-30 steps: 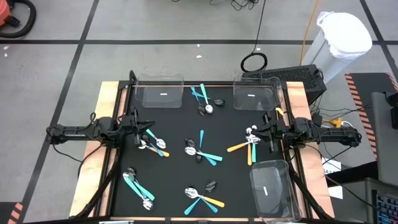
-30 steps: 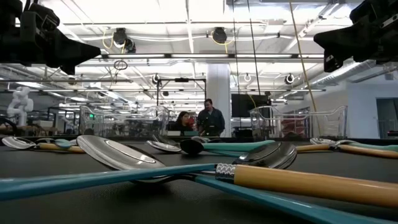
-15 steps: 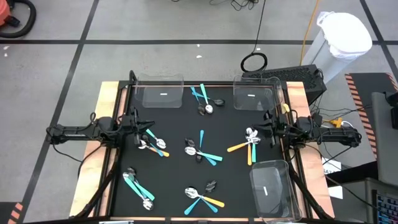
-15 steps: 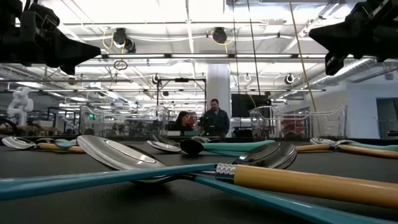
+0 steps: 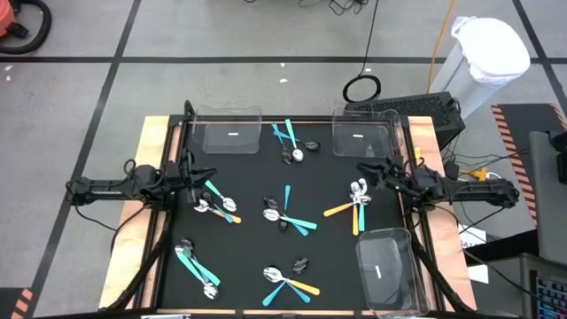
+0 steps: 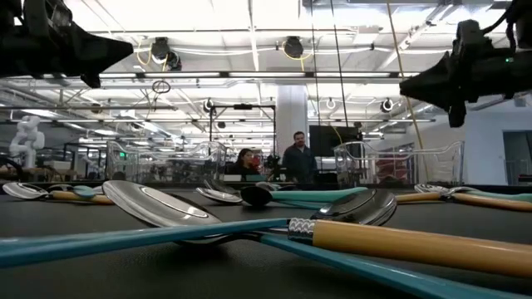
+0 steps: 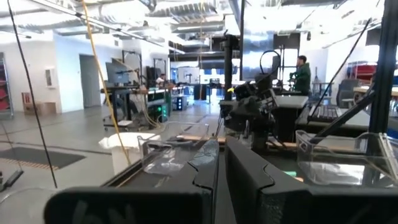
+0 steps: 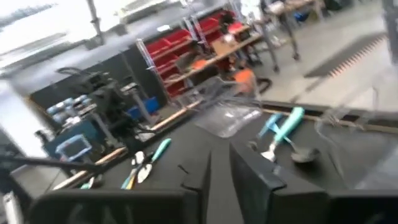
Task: Sort silverware by color (type)
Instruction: Put the yellow spoon into the top right transparent bin
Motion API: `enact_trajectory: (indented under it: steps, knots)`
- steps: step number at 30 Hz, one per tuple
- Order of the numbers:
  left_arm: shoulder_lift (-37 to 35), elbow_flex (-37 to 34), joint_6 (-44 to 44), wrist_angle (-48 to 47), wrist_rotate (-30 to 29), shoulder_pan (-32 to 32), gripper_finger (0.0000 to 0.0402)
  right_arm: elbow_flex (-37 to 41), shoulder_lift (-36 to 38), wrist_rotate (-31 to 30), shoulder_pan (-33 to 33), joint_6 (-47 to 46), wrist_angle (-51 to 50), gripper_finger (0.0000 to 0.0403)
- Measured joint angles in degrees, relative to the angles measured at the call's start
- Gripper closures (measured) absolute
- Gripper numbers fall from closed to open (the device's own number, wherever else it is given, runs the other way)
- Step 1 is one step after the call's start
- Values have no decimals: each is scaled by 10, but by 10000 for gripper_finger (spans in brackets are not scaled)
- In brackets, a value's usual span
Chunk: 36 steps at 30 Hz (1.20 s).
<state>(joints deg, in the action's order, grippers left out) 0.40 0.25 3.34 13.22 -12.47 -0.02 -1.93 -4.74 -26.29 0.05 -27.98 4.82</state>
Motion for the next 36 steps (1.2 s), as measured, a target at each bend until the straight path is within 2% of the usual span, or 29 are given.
enact_trajectory:
  steps: [8, 13, 16, 21, 26, 29, 33, 36]
  knots:
    - [39, 0, -47, -7, -69, 0, 369, -12, -87, -47, -8, -79, -13, 231]
    - [83, 0, -74, -8, -116, 0, 369, -25, -137, -67, -30, -85, -20, 202]
    - [102, 0, -74, -13, -167, 0, 369, -35, -160, -67, -40, -65, -14, 201]
    - [115, 0, -71, -15, -179, 0, 369, -38, -180, -65, -42, -4, 0, 209]
    - [116, 0, -84, -18, -182, 0, 369, -39, -184, -38, -42, 59, 19, 226]
    - [116, 0, -115, -19, -182, 0, 369, -39, -184, -39, -45, 54, 32, 238]
    - [116, 0, -122, -16, -186, 0, 369, -40, -194, -39, -58, 5, 33, 246]
    - [116, 0, -141, -17, -197, 0, 357, -40, -209, -37, -69, -21, 28, 247]
